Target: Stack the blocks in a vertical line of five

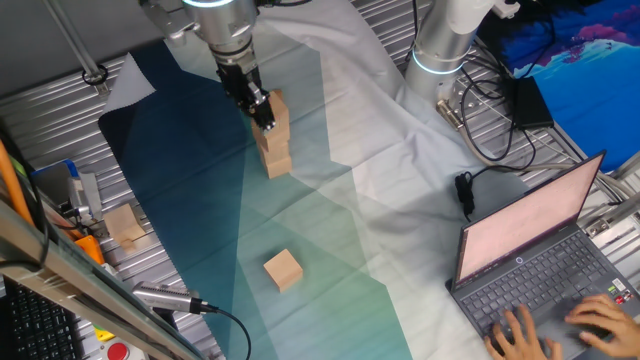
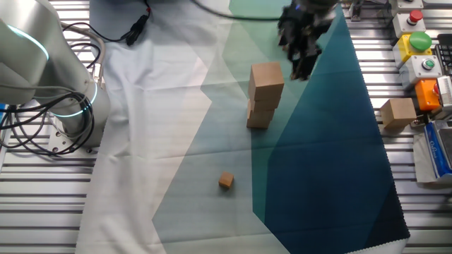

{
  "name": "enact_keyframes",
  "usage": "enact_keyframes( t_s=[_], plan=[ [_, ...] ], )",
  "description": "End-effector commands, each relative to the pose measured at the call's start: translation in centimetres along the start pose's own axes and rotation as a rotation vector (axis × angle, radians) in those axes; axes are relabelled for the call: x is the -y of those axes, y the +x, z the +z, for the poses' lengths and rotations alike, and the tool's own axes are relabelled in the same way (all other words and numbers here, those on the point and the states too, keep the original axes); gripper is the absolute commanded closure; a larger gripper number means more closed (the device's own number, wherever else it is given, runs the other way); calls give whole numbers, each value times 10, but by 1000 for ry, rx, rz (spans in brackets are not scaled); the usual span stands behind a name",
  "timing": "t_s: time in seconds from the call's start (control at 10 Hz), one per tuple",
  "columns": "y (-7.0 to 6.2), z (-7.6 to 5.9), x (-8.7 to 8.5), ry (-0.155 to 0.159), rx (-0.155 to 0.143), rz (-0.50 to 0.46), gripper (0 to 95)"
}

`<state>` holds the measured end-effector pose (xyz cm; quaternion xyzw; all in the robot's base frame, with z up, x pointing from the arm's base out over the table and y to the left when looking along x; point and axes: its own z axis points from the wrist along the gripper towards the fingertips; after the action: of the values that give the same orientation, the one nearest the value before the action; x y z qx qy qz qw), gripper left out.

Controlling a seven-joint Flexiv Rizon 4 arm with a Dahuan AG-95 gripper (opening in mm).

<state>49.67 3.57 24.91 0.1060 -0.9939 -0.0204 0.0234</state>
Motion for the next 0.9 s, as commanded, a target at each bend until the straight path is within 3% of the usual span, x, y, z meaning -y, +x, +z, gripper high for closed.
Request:
enact_keyframes(
  t_s=[0.1,0.2,0.4,0.5,0.9],
  plan=[
    [-16,3,-8,0,3,9,380],
    [-30,9,-14,0,4,6,570],
    [-44,15,-20,3,3,-5,570],
    [-53,19,-24,7,3,-11,950],
    [-79,44,-32,-3,9,-52,950]
  ],
)
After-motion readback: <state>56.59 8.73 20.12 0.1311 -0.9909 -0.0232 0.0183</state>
